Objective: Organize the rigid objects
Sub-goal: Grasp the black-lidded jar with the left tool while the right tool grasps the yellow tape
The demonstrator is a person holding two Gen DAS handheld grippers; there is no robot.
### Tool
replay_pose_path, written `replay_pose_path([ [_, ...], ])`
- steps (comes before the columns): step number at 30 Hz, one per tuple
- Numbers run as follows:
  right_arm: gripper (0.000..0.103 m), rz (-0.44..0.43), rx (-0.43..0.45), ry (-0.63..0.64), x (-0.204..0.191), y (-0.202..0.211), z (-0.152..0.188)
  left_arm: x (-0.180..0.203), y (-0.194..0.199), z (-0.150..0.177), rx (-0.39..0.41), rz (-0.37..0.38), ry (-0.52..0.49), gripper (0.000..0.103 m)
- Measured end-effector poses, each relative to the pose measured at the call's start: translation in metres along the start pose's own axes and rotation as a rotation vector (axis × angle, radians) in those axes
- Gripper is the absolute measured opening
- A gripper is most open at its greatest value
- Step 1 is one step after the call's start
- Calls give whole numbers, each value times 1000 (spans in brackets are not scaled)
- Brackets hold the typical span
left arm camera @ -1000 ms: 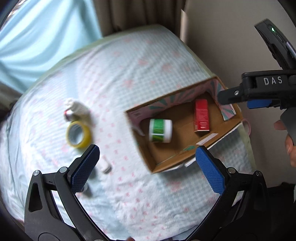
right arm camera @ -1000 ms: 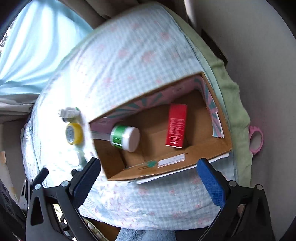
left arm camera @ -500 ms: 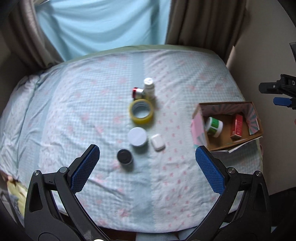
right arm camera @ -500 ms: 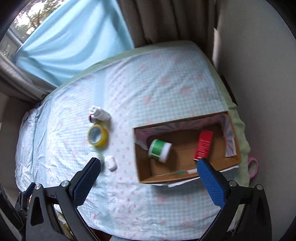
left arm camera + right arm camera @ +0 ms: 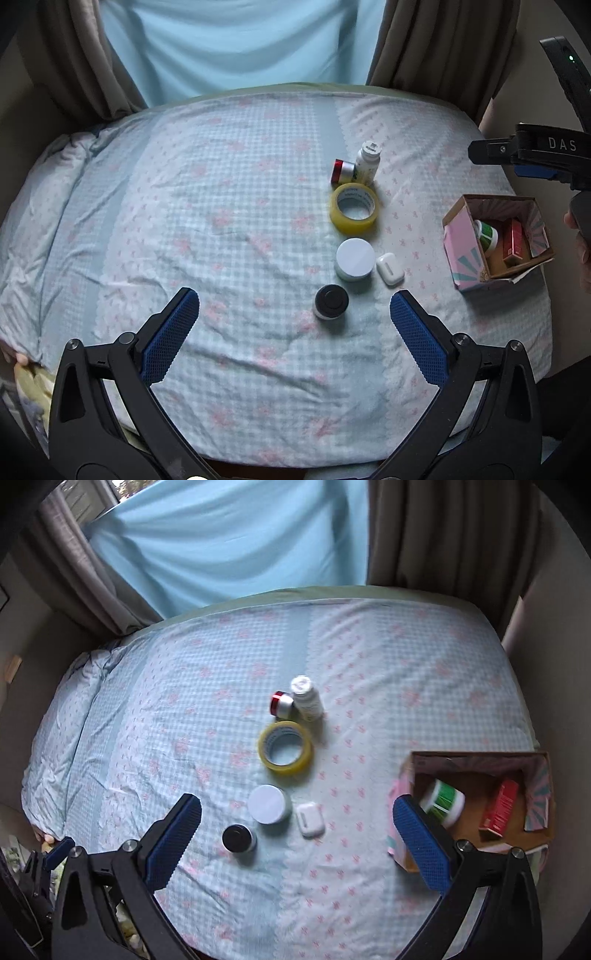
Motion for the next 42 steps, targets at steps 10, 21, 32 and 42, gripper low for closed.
replay_pose_path([
  [10, 103, -3, -68, 173, -36, -122, 31, -2, -109, 62, -54, 54, -8, 103],
  [21, 103, -40, -133, 225, -7, -236, 56, 39, -209, 124, -103, 74, -92, 103],
  [32, 103, -69, -85, 270, -6, -287, 52, 68, -249, 128, -27, 85, -167, 90],
  [42, 103, -93, -14, 314, -12, -301, 34, 82, -250, 116, 10, 106, -169, 54],
])
Point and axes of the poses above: each gripper's, at about its wrist camera, not at the fingertips, and y roughly against the way its jaws point, x to its right, z to its underside, the point moved 8 cm from there along -y, roughly the way its jaws point, and after that the axes turned 8 degrees about x, right-handed, at the moved point
